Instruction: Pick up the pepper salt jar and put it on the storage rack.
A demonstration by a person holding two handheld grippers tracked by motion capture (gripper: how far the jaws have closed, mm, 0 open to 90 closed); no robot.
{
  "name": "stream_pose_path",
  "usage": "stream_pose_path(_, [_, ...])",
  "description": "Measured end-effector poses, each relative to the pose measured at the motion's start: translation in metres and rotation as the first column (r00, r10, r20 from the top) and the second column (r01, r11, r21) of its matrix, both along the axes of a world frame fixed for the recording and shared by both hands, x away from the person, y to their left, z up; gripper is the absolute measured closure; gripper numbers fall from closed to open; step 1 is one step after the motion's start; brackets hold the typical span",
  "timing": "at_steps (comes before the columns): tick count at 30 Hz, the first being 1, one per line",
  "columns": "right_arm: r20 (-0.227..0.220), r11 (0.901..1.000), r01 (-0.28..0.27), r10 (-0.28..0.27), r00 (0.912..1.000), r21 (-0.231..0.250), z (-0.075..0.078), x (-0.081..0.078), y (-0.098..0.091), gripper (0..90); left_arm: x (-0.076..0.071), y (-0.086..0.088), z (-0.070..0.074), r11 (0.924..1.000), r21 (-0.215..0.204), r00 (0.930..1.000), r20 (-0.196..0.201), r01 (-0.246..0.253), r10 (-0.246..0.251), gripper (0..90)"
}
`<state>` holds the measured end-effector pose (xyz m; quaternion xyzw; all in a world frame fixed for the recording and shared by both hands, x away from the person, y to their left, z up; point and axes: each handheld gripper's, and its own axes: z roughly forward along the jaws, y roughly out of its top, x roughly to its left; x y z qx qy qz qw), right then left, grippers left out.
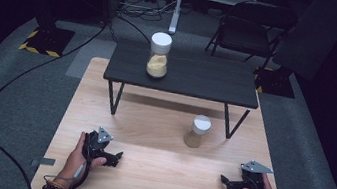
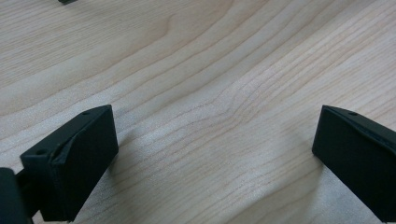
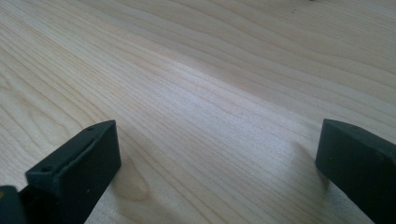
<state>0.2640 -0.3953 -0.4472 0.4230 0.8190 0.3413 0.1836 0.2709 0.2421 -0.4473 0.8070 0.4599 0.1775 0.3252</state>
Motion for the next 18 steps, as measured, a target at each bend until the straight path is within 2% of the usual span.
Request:
stream_pose_path(5, [0.014, 0.9998, 0.013, -0.013, 0.9998, -0.017, 0.001, -0.003, 0.002, 1.2, 0.000, 0.000, 0.000, 1.0000, 0.000, 1.0000, 0.000, 0.001, -0.001, 0.4])
stream_pose_path(10, [0.039, 0.9995, 0.028, -0.027, 0.9989, -0.013, 0.004, -0.008, 0.004, 1.4, 0.000, 0.000, 0.000, 1.0000, 0.000, 1.0000, 0.001, 0.002, -0.002, 0.4])
stream_pose_path(18, [0.086, 0.9991, 0.034, -0.036, 0.9957, 0.025, 0.013, -0.013, 0.002, 1.4, 0.000, 0.000, 0.000, 1.0000, 0.001, 1.0000, 0.001, 0.003, -0.003, 0.4])
